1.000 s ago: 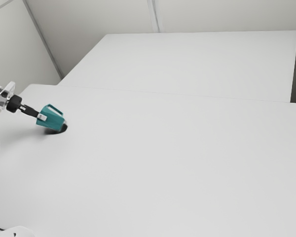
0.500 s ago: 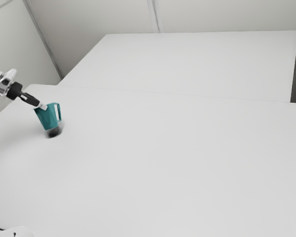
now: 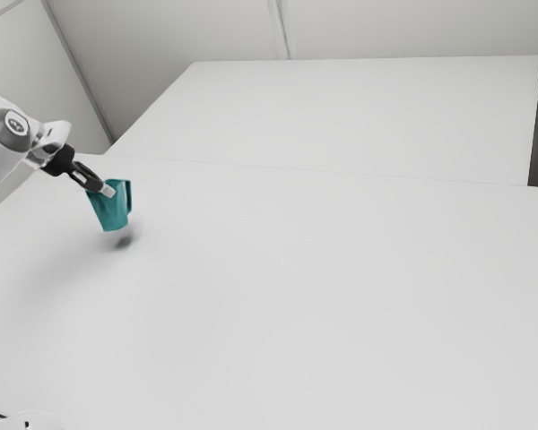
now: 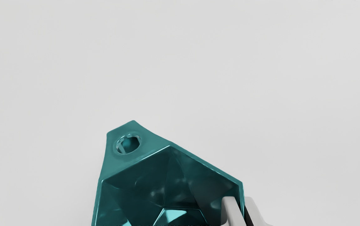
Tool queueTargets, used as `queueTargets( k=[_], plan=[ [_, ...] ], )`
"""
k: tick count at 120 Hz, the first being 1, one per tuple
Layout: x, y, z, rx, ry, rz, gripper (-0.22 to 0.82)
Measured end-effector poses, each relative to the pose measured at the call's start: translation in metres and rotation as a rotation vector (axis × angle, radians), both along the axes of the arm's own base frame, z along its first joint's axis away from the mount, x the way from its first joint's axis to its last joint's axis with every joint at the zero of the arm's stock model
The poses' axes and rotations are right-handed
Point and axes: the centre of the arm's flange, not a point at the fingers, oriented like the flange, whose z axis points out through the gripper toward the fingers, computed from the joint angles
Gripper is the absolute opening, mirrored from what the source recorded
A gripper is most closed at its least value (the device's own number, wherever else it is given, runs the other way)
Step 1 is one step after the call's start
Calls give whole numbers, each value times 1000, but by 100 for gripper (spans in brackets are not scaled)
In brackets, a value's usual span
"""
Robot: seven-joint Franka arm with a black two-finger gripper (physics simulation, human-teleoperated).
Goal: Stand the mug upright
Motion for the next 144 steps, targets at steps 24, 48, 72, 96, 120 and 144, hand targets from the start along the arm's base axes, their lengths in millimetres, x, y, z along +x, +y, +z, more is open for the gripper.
queueTargets(
  k=[24, 48, 72, 96, 120, 144],
  plan=[
    [-9, -51, -1, 57, -64, 19, -18],
    [-16, -103, -5, 105, -121, 22, -18],
    [-18, -148, -5, 128, -172, 20, -18],
    [-22, -194, -9, 128, -195, -1, -18],
    [-40, -227, -10, 159, -201, -3, -18],
    [-60, -249, -16, 184, -194, 4, -18]
  ],
)
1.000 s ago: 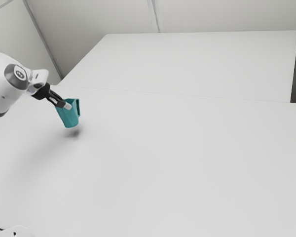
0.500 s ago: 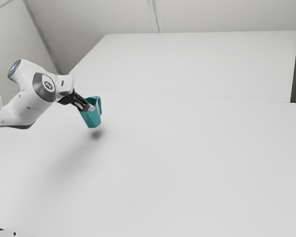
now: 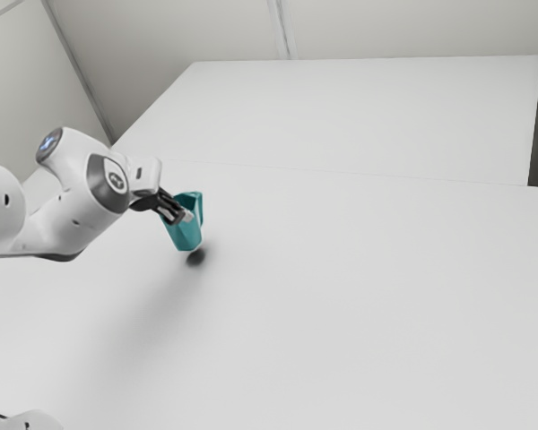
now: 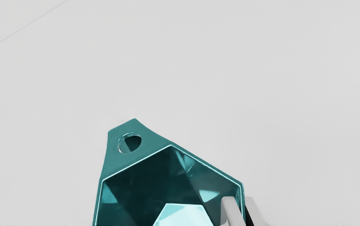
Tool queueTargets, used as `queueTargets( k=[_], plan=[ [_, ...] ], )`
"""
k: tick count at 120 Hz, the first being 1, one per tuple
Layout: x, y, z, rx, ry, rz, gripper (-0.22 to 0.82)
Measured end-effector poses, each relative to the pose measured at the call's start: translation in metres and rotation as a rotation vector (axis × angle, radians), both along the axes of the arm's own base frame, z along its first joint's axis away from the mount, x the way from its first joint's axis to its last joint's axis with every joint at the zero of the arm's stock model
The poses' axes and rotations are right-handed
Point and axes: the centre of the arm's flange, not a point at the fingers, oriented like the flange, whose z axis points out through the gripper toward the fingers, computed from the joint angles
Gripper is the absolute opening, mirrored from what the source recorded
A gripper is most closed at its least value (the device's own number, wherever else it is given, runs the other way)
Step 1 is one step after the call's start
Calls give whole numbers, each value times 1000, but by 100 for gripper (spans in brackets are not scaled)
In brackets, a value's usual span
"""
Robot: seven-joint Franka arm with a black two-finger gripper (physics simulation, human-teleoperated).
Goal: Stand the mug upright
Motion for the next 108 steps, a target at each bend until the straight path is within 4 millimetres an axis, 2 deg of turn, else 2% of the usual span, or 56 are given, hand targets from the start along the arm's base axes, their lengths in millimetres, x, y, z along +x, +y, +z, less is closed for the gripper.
queueTargets(
  k=[31, 54, 108],
  plan=[
    [-20, -29, -9, -2, 5, 7, -18],
    [-31, -44, -24, -24, 16, 21, -18],
    [-43, -64, -44, 7, -15, 51, -18]
  ],
)
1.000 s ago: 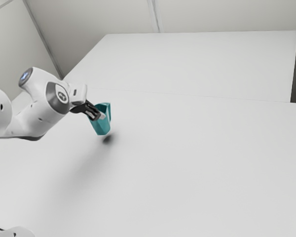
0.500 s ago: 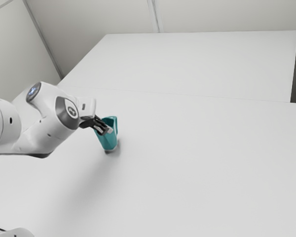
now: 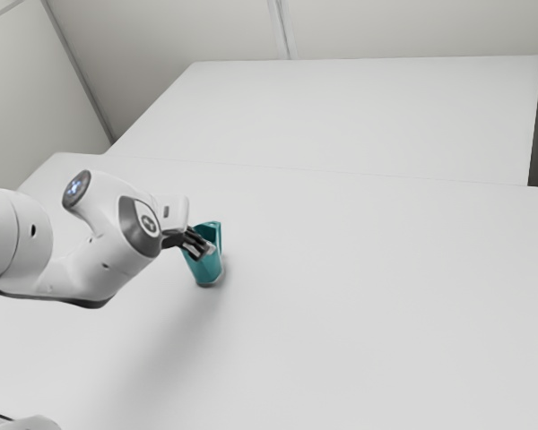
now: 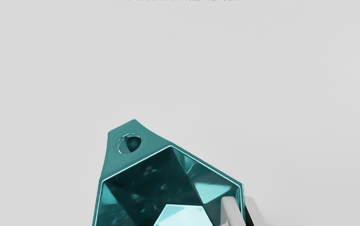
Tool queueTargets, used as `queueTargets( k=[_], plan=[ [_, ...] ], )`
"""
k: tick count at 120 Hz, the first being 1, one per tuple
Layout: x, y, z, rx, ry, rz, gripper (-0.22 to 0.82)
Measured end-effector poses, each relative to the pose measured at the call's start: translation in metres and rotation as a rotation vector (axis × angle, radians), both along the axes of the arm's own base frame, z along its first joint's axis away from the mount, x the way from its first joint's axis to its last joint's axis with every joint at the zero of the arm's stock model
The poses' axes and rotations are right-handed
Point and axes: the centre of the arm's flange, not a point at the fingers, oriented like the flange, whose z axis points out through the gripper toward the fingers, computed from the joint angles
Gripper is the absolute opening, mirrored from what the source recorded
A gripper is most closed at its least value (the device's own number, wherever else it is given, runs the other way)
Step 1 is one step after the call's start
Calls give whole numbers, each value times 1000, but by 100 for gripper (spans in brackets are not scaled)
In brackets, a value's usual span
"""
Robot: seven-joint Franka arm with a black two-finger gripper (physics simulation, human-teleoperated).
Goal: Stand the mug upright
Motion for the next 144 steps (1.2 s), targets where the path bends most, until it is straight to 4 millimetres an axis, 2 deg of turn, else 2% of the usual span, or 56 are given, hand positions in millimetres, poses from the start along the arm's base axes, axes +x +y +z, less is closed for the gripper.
queueTargets(
  k=[11, 31, 43, 56, 72, 81, 92, 106, 116, 130, 144],
  plan=[
    [-1, -4, -1, 11, -11, 0, -16],
    [-2, -11, 0, 23, -26, -4, 20],
    [-2, -13, 2, 31, -38, -5, 35],
    [0, -18, 11, 41, -56, -12, 45],
    [2, -3, 34, 29, -49, -10, 52],
    [10, 6, 58, 22, -25, -45, 55],
    [25, 3, 89, 45, 45, -116, 57],
    [46, -2, 141, 80, 153, -148, 58],
    [52, -11, 177, 103, 218, -136, 59],
    [61, -16, 243, 132, 266, -95, 60],
    [59, -19, 290, 145, 320, -33, 60]
  ],
)
